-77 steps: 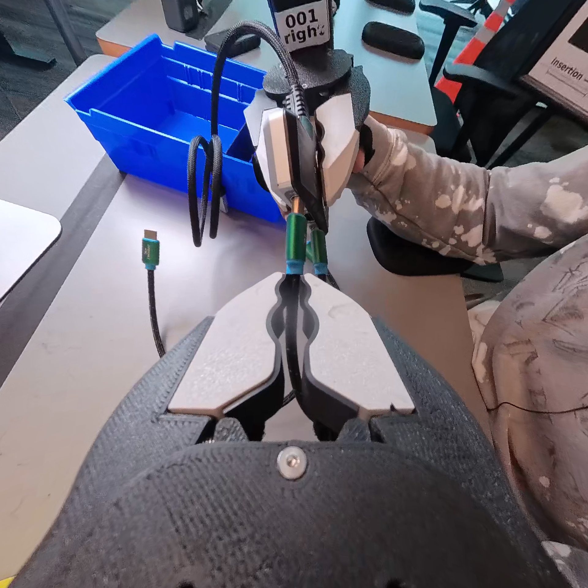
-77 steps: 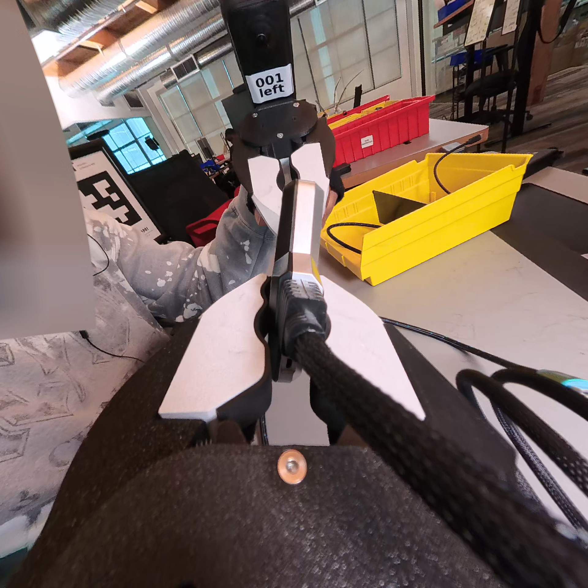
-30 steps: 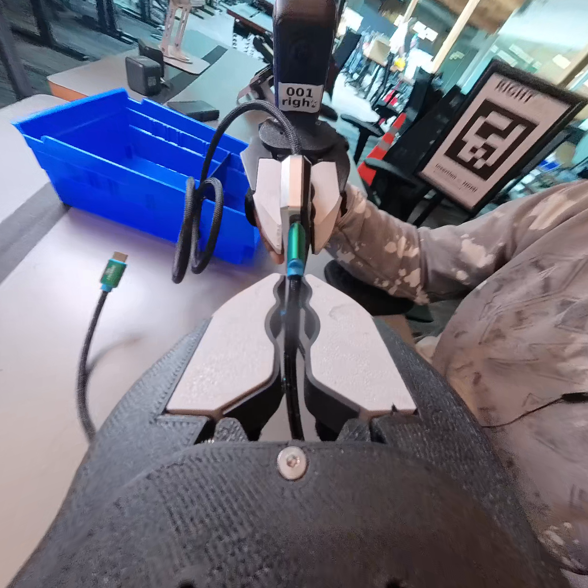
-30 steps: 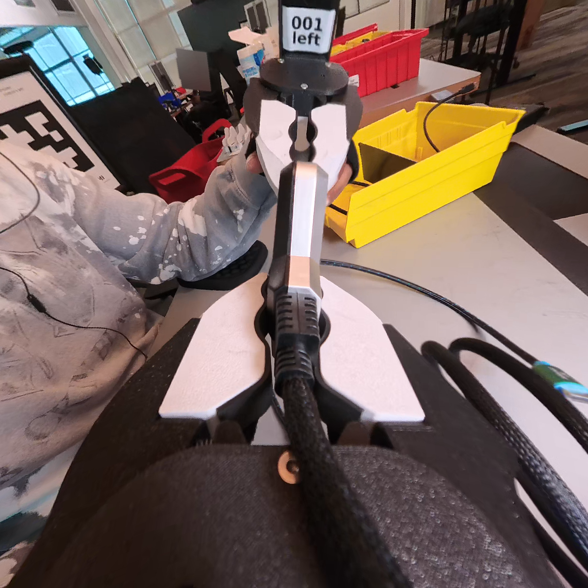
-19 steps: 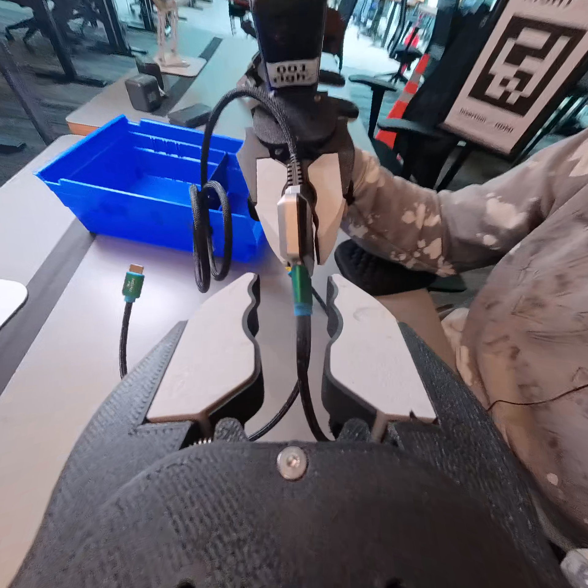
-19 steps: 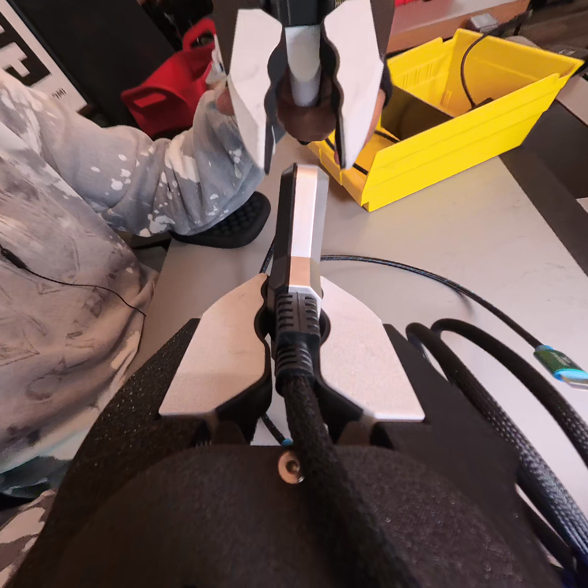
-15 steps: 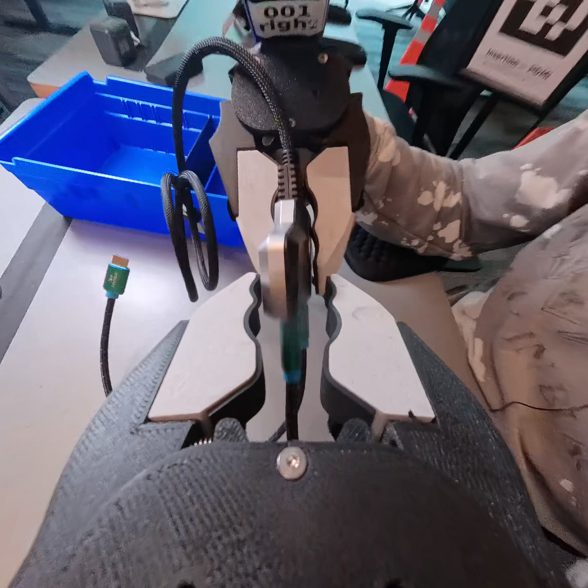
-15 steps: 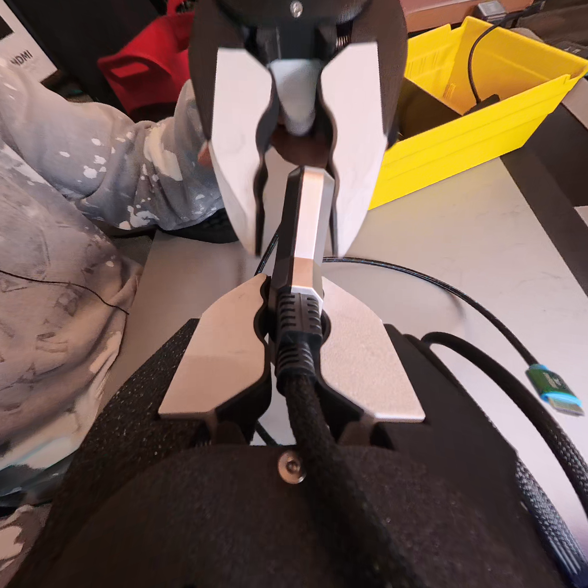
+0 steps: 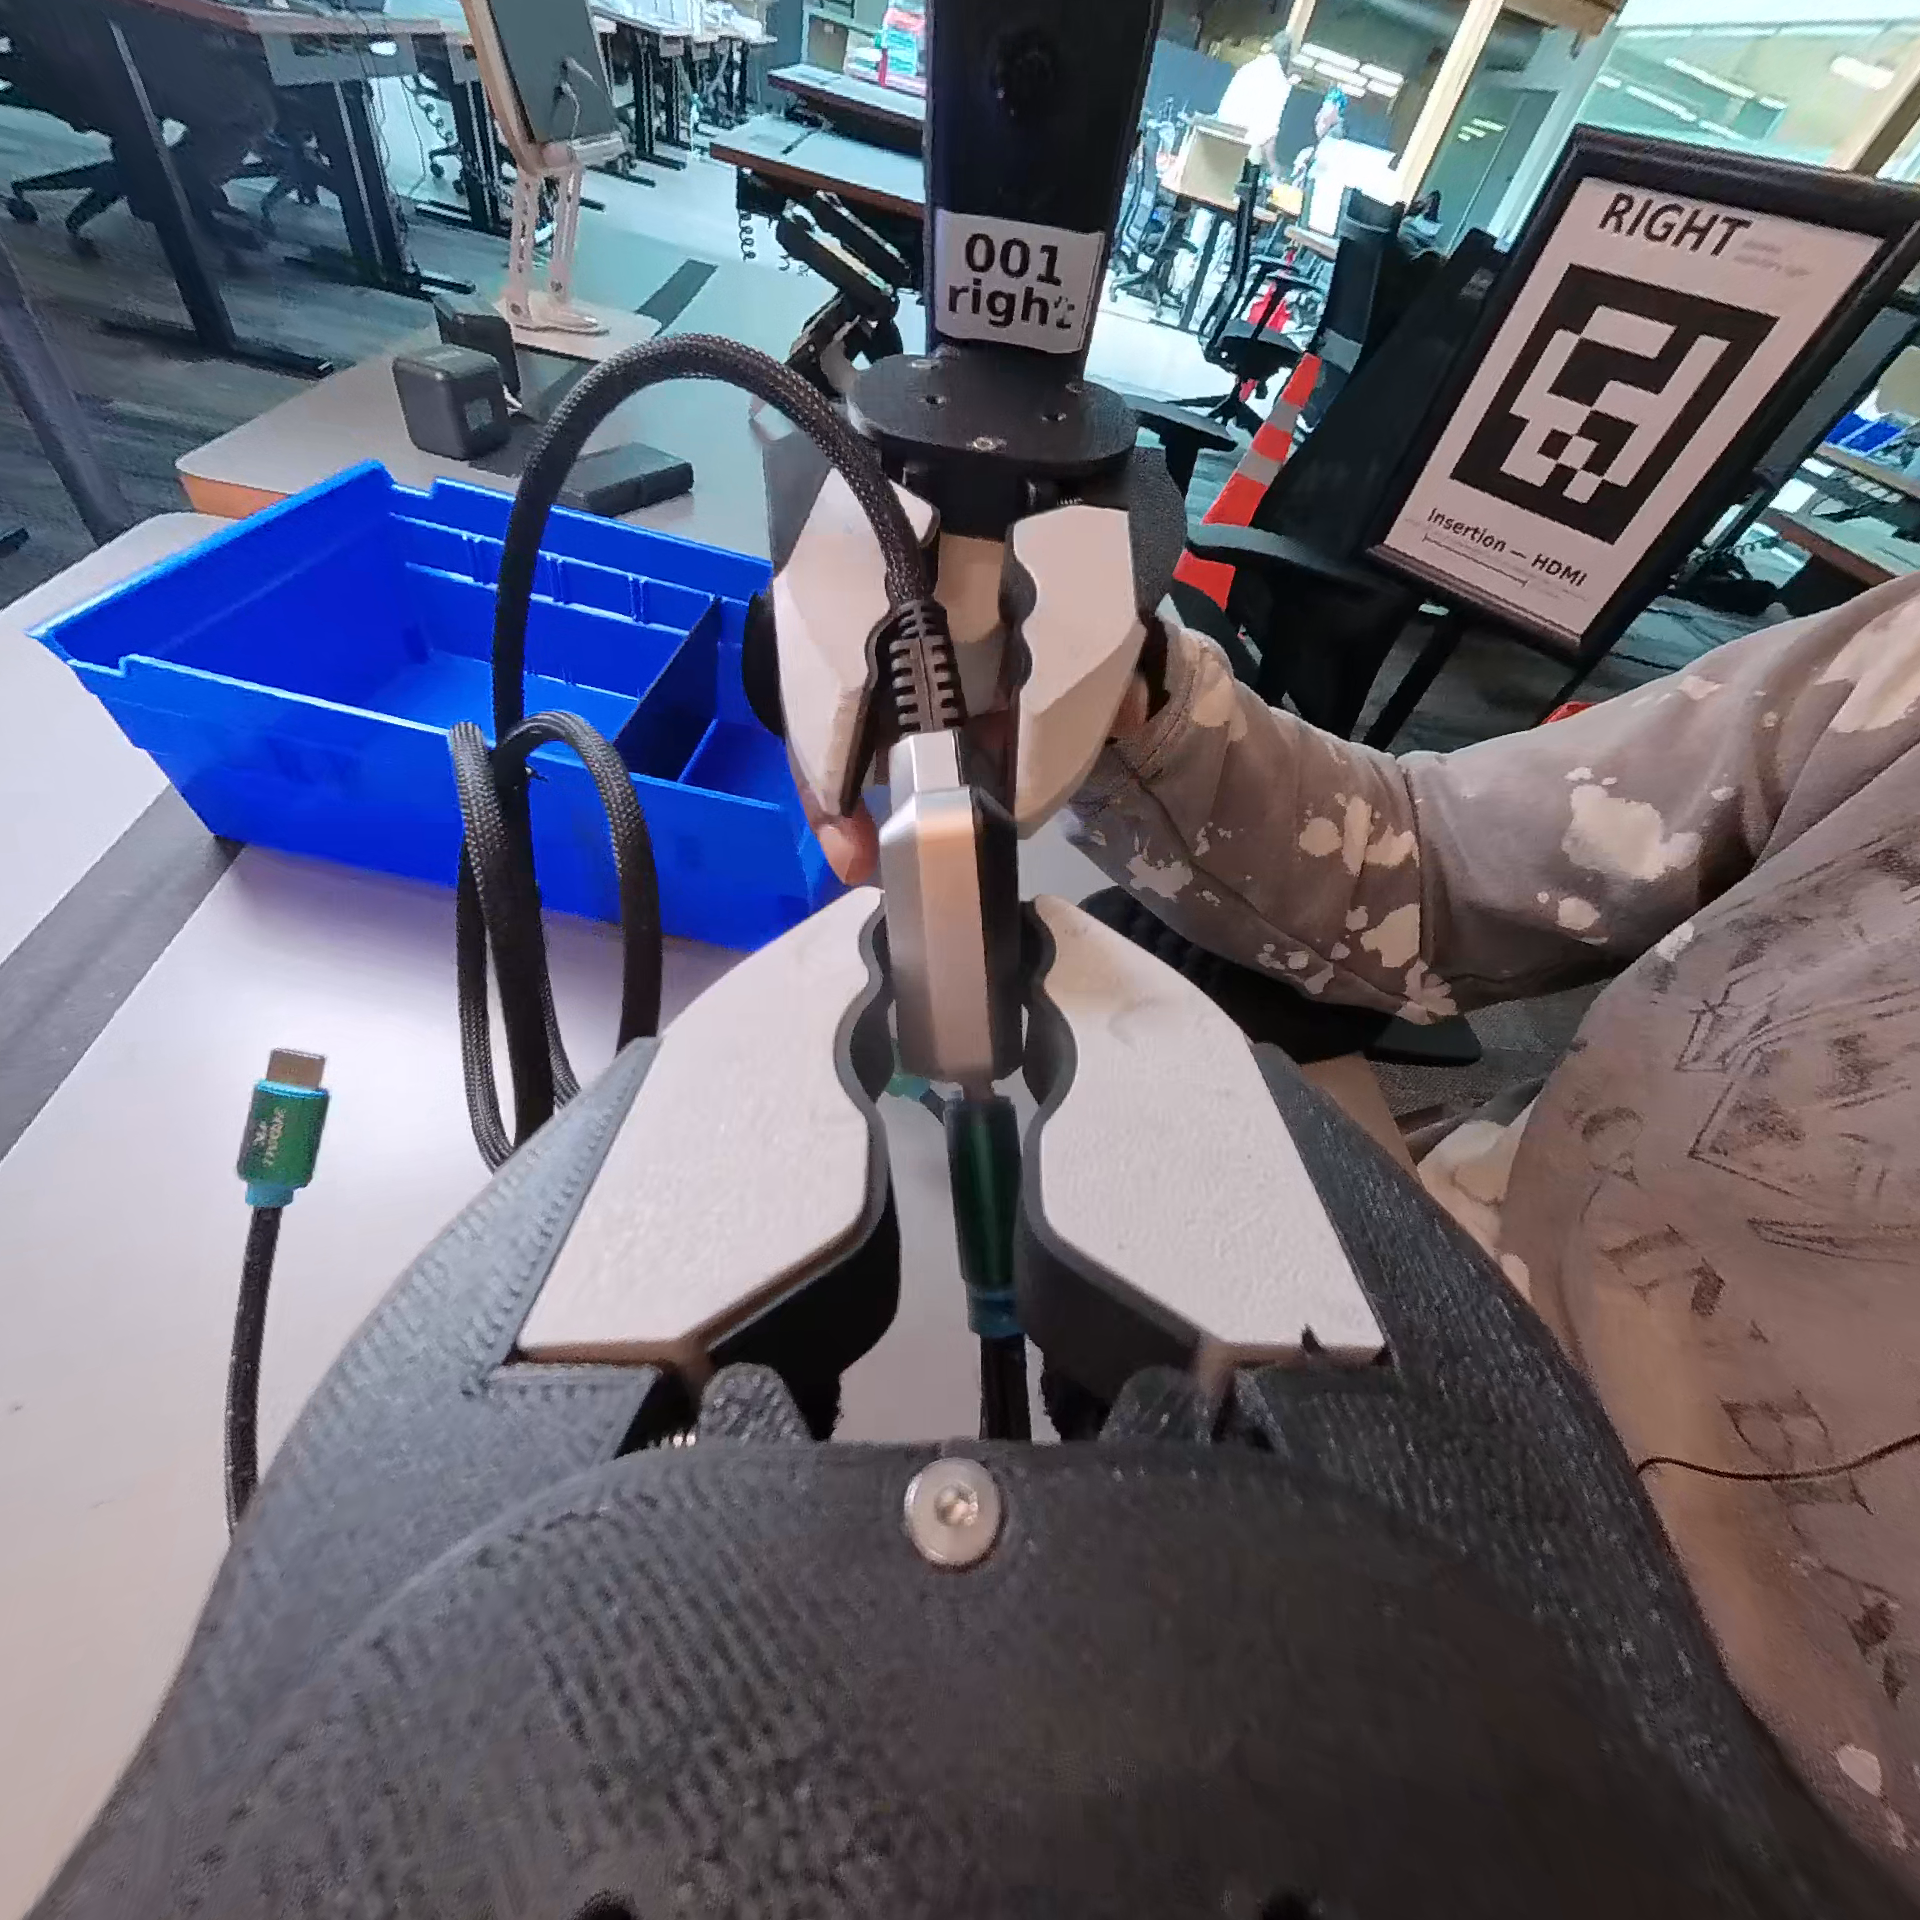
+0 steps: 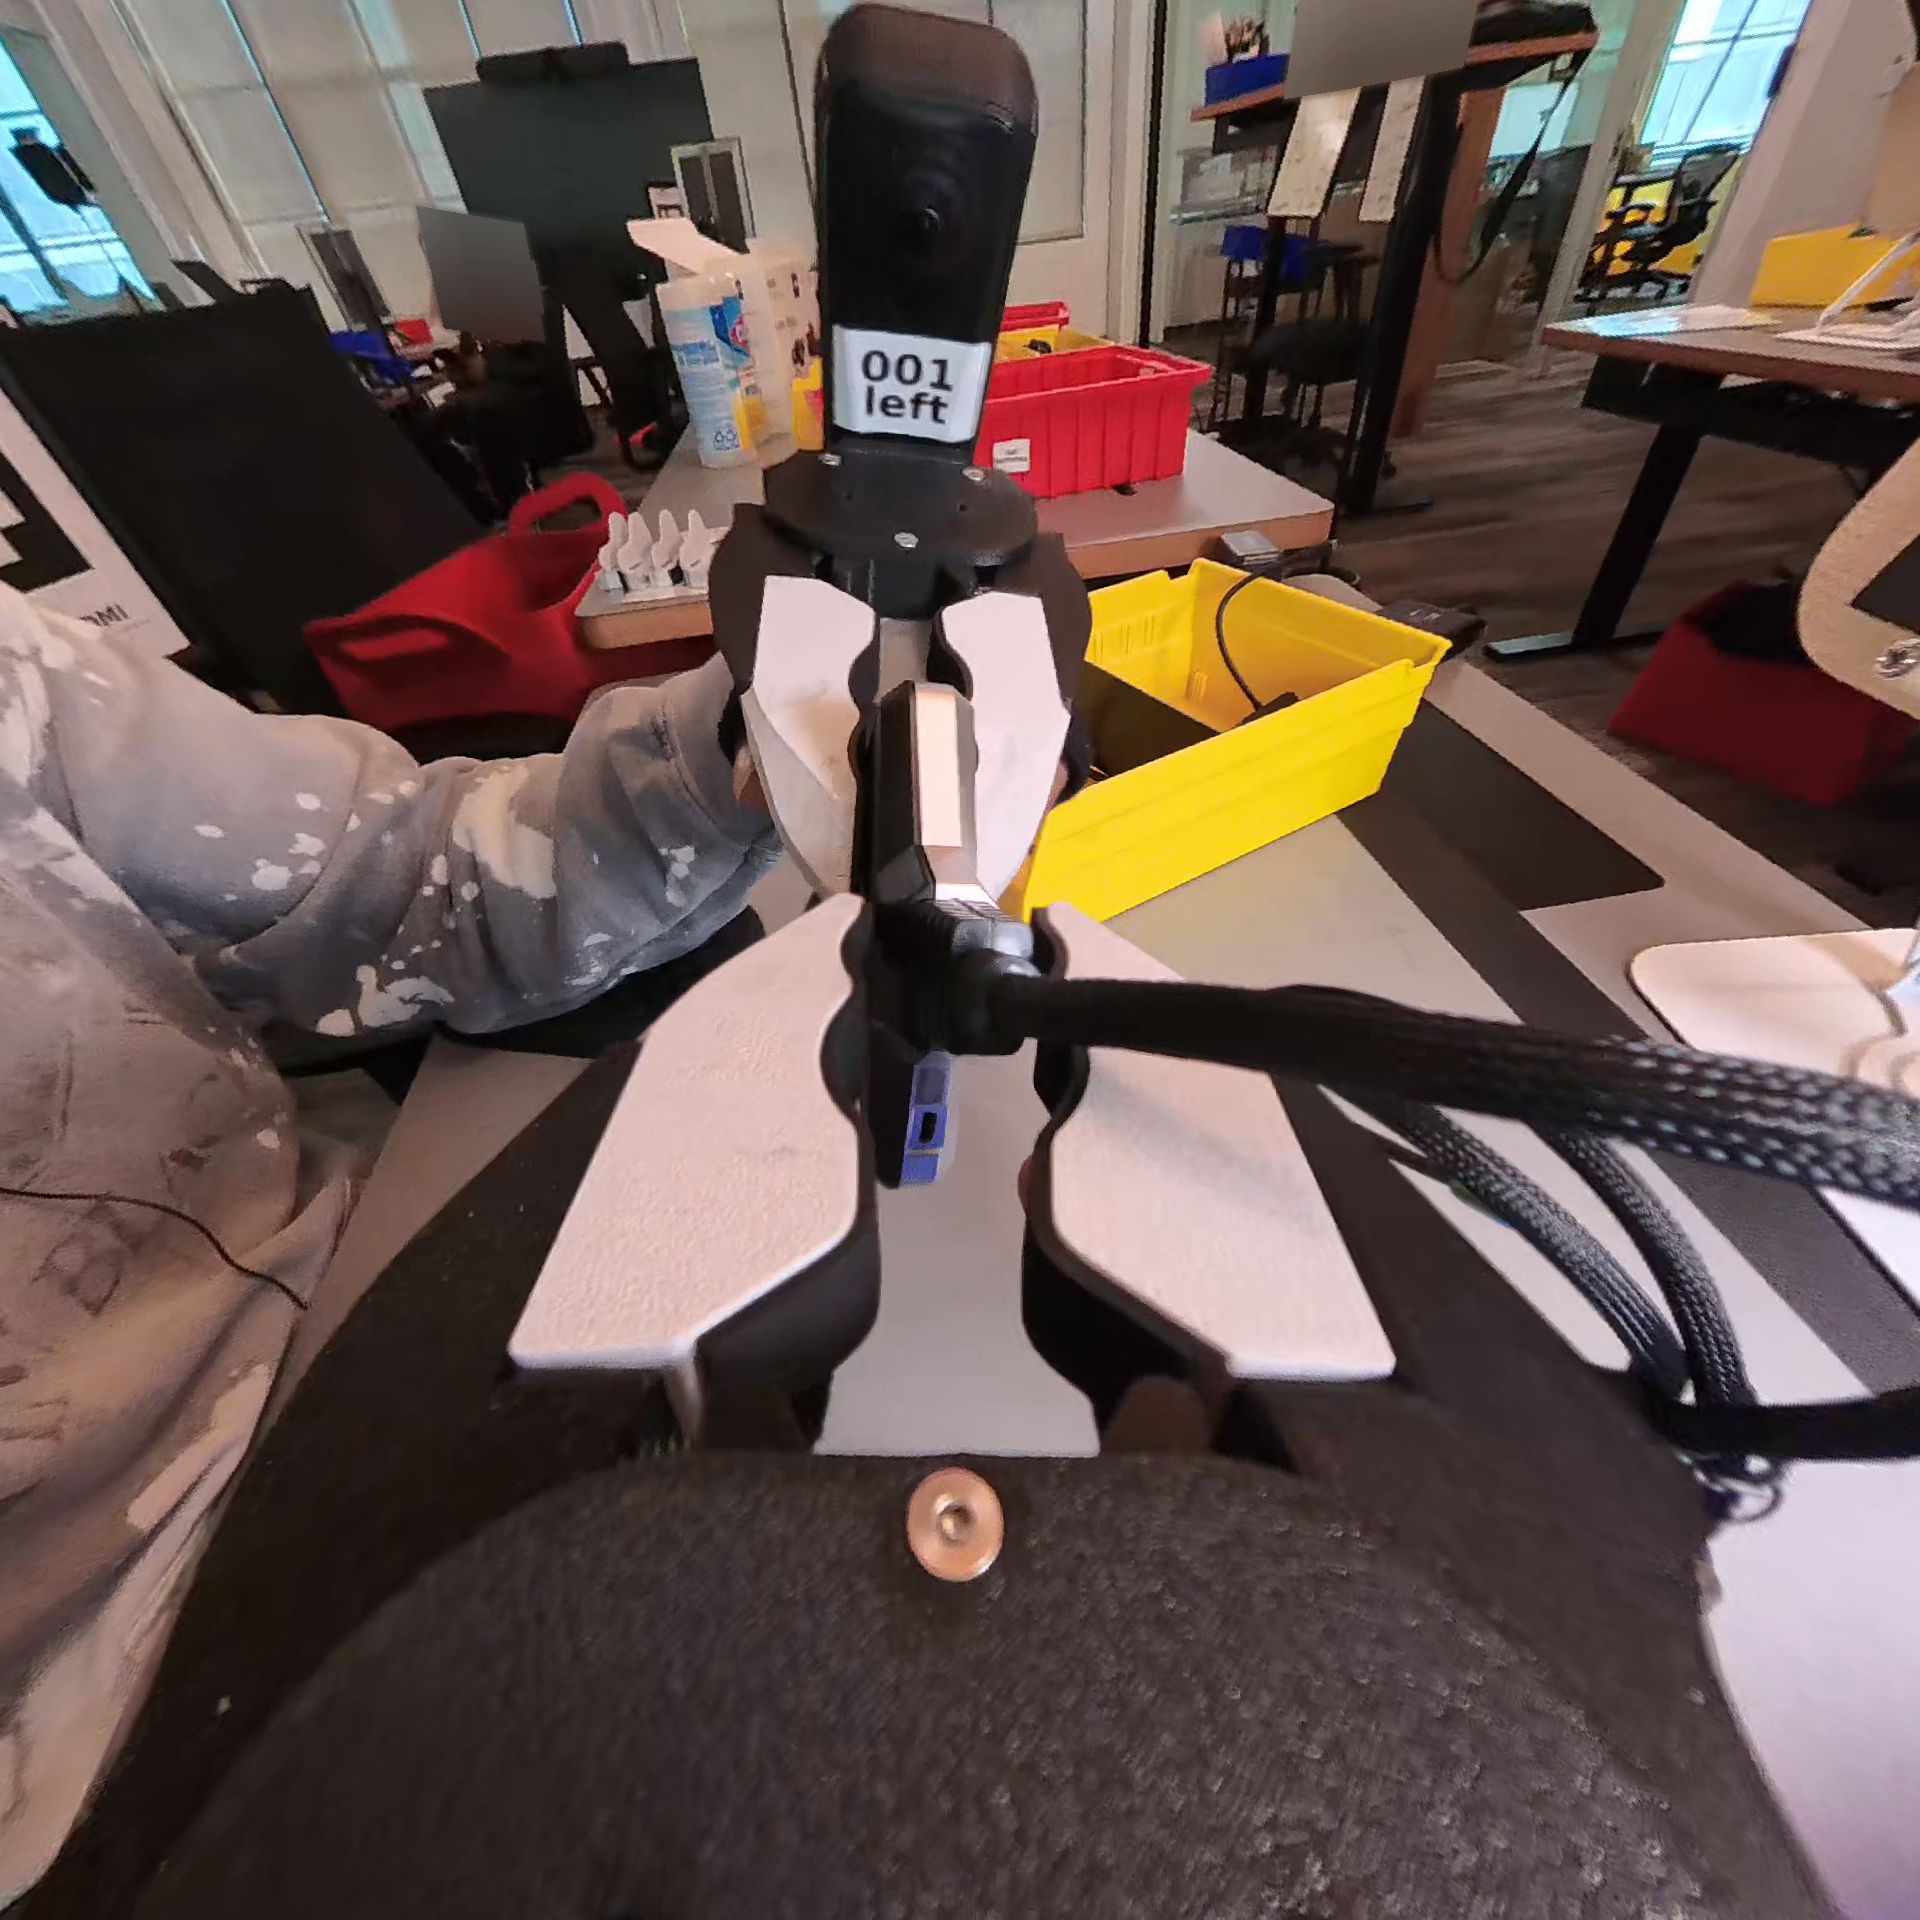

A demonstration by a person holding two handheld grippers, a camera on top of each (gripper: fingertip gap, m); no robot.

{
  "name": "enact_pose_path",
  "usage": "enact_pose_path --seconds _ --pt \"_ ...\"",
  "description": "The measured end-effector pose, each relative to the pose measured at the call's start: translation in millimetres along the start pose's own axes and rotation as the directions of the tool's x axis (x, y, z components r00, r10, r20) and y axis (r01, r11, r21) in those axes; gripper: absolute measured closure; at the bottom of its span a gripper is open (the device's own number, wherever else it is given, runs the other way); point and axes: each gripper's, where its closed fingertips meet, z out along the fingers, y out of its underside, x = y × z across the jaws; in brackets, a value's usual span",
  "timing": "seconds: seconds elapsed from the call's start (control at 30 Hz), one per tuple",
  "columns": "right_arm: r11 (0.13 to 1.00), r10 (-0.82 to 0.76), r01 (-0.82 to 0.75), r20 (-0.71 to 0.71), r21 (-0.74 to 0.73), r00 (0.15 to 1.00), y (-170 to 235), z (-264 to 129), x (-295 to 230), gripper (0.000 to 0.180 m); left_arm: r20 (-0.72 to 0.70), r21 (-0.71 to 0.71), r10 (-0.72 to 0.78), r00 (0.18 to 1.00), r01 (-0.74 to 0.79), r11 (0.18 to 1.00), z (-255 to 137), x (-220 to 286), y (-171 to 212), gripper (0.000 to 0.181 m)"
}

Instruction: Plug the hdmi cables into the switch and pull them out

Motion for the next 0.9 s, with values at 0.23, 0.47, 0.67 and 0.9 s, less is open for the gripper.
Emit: enact_pose_path --seconds 0.23,0.47,0.67,0.9 --pt "0.986 -0.013 0.014 0.01 -0.168 1.0 -23 -2 -6 0.158 0.208 0.043 0.136 0.969 -0.148 0.988 -22 -5 -25 0.145" --pt "0.895 -0.099 -0.003 -0.205 -0.445 0.974 -110 -48 10 0.158 0.438 0.131 0.137 0.889 -0.214 0.968 -87 -7 -59 0.143" --pt "0.848 -0.153 -0.097 -0.415 -0.522 0.897 -156 -111 41 0.153 0.491 0.161 0.113 0.864 -0.218 0.963 -114 -8 -65 0.144" --pt "0.839 -0.147 -0.218 -0.594 -0.498 0.79 -179 -163 76 0.157 0.493 0.145 0.107 0.863 -0.202 0.968 -114 -11 -61 0.146"
